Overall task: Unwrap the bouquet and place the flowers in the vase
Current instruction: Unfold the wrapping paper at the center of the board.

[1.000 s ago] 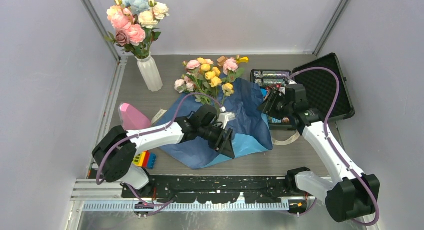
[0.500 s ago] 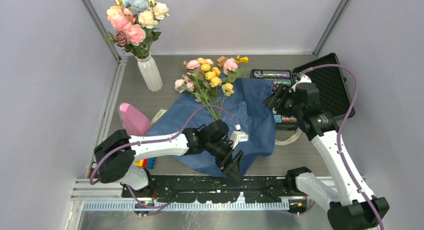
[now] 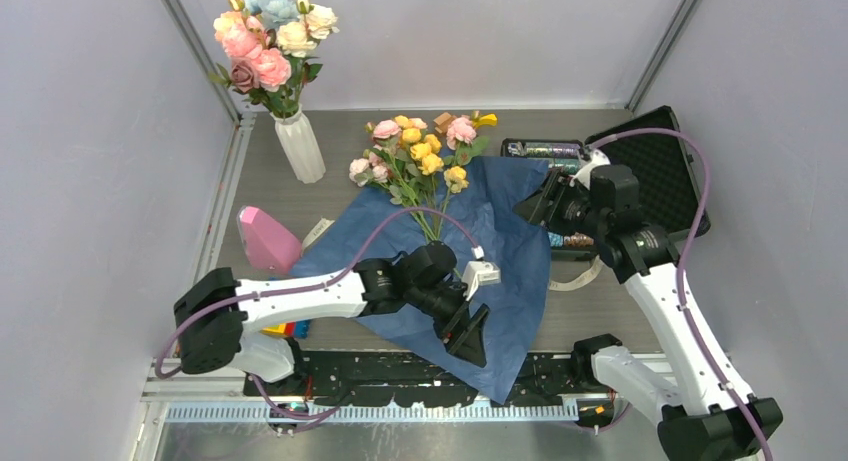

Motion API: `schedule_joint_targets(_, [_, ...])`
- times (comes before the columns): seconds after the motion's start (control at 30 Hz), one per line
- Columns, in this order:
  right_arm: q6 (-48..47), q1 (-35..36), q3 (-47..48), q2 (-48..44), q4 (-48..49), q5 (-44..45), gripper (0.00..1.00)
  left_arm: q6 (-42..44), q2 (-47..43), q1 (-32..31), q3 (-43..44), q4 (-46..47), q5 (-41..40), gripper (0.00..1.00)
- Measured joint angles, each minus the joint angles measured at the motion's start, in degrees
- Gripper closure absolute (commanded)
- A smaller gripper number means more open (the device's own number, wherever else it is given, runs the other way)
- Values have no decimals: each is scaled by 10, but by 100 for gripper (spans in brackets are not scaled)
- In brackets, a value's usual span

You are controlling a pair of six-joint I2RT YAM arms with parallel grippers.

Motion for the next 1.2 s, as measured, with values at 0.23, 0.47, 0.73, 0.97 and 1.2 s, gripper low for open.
schedule_joint_targets(0.23, [3, 77, -21, 36, -9, -1, 41, 15, -49, 1, 16, -19, -85, 17])
schedule_joint_targets(0.47, [44, 191, -62, 49, 10, 45, 47, 19, -49, 23, -8, -41, -175, 17])
schedule_joint_targets(0.73, [117, 194, -165, 70, 67, 107, 47, -9, -46, 60, -78, -35, -226, 17])
schedule_joint_targets(0.97, [140, 194, -219, 69, 85, 193, 43, -26, -16, 81, -98, -40, -252, 17])
schedule_joint_targets(1.2, [171, 185, -273, 31, 85, 255, 39, -41, -15, 81, -128, -43, -255, 17])
